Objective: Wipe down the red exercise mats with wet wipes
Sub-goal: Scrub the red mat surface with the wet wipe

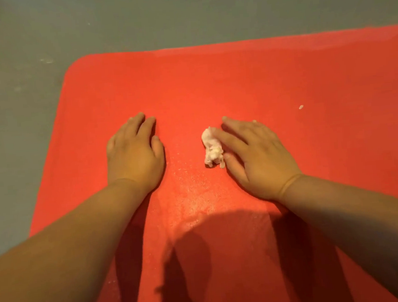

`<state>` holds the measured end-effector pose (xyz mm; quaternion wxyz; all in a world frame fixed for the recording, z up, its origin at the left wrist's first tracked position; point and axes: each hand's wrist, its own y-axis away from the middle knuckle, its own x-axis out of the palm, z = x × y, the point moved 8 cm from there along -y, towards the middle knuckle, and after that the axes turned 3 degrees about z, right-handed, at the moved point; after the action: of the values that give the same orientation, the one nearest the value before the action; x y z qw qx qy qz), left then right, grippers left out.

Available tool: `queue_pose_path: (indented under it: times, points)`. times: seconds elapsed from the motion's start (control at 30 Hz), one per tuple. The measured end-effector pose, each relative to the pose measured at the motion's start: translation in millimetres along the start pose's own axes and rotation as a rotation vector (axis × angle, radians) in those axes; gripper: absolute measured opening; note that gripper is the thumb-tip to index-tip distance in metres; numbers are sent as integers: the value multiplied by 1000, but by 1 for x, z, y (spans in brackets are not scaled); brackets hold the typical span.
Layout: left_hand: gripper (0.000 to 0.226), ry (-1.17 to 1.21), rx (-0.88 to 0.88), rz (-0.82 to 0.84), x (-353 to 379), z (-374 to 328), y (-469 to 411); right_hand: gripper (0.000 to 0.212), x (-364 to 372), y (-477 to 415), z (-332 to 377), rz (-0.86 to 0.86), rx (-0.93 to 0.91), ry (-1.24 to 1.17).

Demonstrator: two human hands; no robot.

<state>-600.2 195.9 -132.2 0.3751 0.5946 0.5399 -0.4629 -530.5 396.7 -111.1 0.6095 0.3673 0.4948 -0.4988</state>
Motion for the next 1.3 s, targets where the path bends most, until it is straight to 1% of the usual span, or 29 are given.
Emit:
queue_pose_path:
  times: [0.1,0.17,0.2,0.23,0.27,0.3,0.37,0.4,0.43,0.53,0.57,0.6,0.63,0.7,0.77,0.8,0.83,0.87,0.97,1.0,1.03,1.07,1.17,1.2,1.23,1.3]
  points:
    - [48,-7,6,0,3,3,-2,51,1,-3,27,-1,-160,-53]
    - [49,-22,9,5,6,2,-4,39,10,-6,47,1,-246,-129]
    - [49,-25,9,9,6,1,-4,31,13,-9,51,5,-255,-146]
    - [49,-29,7,12,6,0,-5,25,14,-14,46,3,-225,-147]
    - [50,-31,-1,16,5,0,-5,21,12,-22,32,-7,-154,-141]
    - [50,-31,-11,22,4,0,-5,21,8,-30,12,-28,-46,-138]
    - [51,-31,-23,32,5,1,-5,27,0,-38,-26,-109,195,-157]
    - [52,-31,-27,33,4,0,-6,31,1,-38,-30,-130,248,-166]
    - [54,-31,-33,32,4,0,-6,35,5,-37,-18,-117,221,-174]
    - [64,-39,-52,28,2,0,-6,39,25,-22,47,23,-84,-224]
    - [65,-48,-61,20,2,0,-6,37,24,-20,53,50,-176,-210]
    - [64,-62,-71,5,1,1,-6,33,20,-27,43,56,-216,-168]
    - [63,-74,-83,-16,0,3,-7,32,14,-40,22,37,-177,-101]
    - [60,-58,-129,-54,-4,7,-8,32,-3,-70,-43,-77,50,28]
    - [58,-21,-169,-82,-7,10,-9,30,-17,-84,-90,-176,292,-7]
    - [57,-10,-176,-91,-8,11,-10,31,-15,-87,-88,-196,326,-44]
    - [55,-6,-179,-95,-9,11,-10,33,-7,-87,-71,-187,300,-90]
    - [53,-6,-179,-97,-10,10,-10,32,4,-84,-45,-154,231,-131]
    - [55,-9,-169,-99,-10,10,-11,31,22,-61,37,-67,-114,-219]
    - [56,-10,-165,-99,-10,9,-11,31,23,-58,45,-36,-207,-199]
    - [57,-9,-162,-103,-10,9,-12,30,20,-62,36,-25,-233,-151]
    - [56,-8,-161,-108,-9,10,-12,29,15,-71,12,-30,-163,-96]
    - [54,-6,-160,-134,-11,10,-12,28,-18,-93,-92,-164,278,20]
    - [54,-6,-159,-139,-12,10,-13,28,-26,-94,-108,-205,368,20]
    - [53,-5,-160,-143,-12,10,-13,28,-27,-95,-105,-233,383,0]
    - [52,-2,-162,-155,-13,10,-13,30,-7,-101,-61,-184,262,-90]
